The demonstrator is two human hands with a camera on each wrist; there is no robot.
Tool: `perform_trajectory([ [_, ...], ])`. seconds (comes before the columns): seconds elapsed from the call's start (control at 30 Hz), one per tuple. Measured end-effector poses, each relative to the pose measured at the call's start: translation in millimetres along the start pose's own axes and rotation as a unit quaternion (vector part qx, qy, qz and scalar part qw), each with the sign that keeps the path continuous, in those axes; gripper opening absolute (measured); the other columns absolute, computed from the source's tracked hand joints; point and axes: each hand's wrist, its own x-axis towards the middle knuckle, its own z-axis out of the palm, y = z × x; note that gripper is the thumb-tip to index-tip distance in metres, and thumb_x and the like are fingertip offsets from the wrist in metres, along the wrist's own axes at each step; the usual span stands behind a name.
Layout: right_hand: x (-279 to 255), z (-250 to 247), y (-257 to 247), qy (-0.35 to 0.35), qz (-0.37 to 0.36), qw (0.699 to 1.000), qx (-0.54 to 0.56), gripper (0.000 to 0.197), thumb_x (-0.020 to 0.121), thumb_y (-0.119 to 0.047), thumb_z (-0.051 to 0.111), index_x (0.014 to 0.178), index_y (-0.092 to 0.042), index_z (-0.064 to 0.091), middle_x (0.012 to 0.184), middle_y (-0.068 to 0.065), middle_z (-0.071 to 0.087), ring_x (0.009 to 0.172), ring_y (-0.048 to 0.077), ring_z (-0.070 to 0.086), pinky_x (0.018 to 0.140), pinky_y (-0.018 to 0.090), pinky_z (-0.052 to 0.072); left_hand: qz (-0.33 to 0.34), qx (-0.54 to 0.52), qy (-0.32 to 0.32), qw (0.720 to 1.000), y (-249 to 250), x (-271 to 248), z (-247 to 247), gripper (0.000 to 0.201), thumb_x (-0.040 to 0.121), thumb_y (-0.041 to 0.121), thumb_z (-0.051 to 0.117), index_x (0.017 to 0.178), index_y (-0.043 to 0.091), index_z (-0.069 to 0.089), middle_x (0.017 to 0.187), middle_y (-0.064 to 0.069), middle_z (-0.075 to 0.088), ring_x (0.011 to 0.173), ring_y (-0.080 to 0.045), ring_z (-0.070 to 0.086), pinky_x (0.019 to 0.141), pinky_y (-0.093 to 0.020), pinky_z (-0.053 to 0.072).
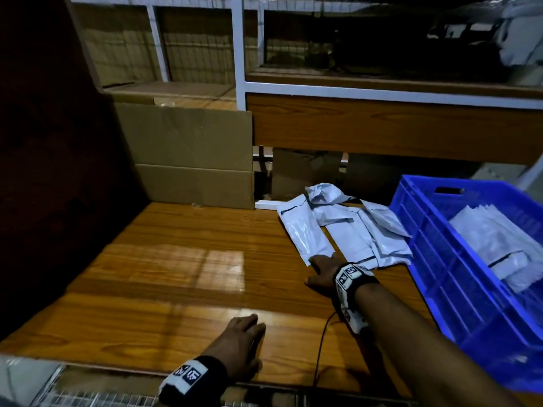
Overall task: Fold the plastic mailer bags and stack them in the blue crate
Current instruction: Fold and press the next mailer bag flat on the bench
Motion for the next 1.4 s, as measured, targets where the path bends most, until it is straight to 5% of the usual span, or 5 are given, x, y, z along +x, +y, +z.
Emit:
perform_trajectory([
  [0.3, -145.4, 82.3, 13.2, 0.146, -0.101, 0.984, -0.009, 0.032, 0.084, -0.055, 0.052, 0.076, -0.025, 0.045, 0.087, -0.002, 0.048, 0.088, 0.021, 0.051, 0.067, 0.034, 0.037, 0.050, 0.014, 0.066, 0.996, -16.3, 2.2, 20.1, 0.076, 0.091, 0.048, 0.056, 0.153, 0.024, 0.019, 0.161, -0.001, 0.010, 0.145, -0.021, 0.010, 0.116, -0.032, 0.017],
  [0.53, -216.6, 137.0, 36.0, 0.207, -0.086, 0.966, 0.132, 0.026, 0.076, -0.027, 0.062, 0.066, -0.028, 0.038, 0.102, -0.002, 0.063, 0.120, 0.011, 0.056, 0.075, 0.025, 0.049, 0.071, 0.047, 0.100, 0.991, -18.4, 1.6, 31.7, 0.080, 0.083, 0.059, 0.033, 0.150, 0.017, 0.026, 0.159, -0.010, 0.018, 0.143, -0.028, 0.018, 0.116, -0.035, 0.018],
  [0.93, -195.3, 107.7, -5.0, 0.261, -0.093, 0.958, 0.075, 0.035, 0.085, -0.035, 0.039, 0.117, -0.032, 0.051, 0.126, -0.008, 0.048, 0.120, 0.022, 0.043, 0.095, 0.039, 0.040, 0.143, 0.038, 0.216, 0.965, 60.6, 11.2, 23.3, 0.060, 0.082, 0.042, 0.042, 0.137, 0.017, 0.043, 0.148, -0.011, 0.038, 0.132, -0.030, 0.037, 0.104, -0.037, 0.036],
  [1.1, -173.7, 147.4, -14.4, 0.185, -0.042, 0.978, 0.087, 0.068, 0.090, -0.058, 0.005, 0.154, -0.034, 0.016, 0.162, -0.013, 0.010, 0.149, 0.008, 0.004, 0.118, 0.038, -0.004, 0.145, 0.109, 0.154, 0.971, 84.0, 29.4, 45.6, 0.060, 0.094, 0.052, 0.033, 0.145, 0.020, 0.040, 0.151, -0.001, 0.040, 0.137, -0.023, 0.040, 0.104, -0.039, 0.038],
  [1.4, -176.4, 159.8, -13.9, 0.252, -0.048, 0.966, 0.009, 0.053, 0.094, -0.043, 0.037, 0.144, -0.030, 0.045, 0.149, -0.004, 0.045, 0.137, 0.025, 0.041, 0.110, 0.049, 0.026, 0.057, 0.092, 0.201, 0.974, 97.4, 27.8, 65.7, 0.061, 0.096, 0.049, 0.011, 0.150, 0.026, 0.027, 0.154, 0.008, 0.033, 0.142, -0.016, 0.024, 0.108, -0.036, 0.025],
])
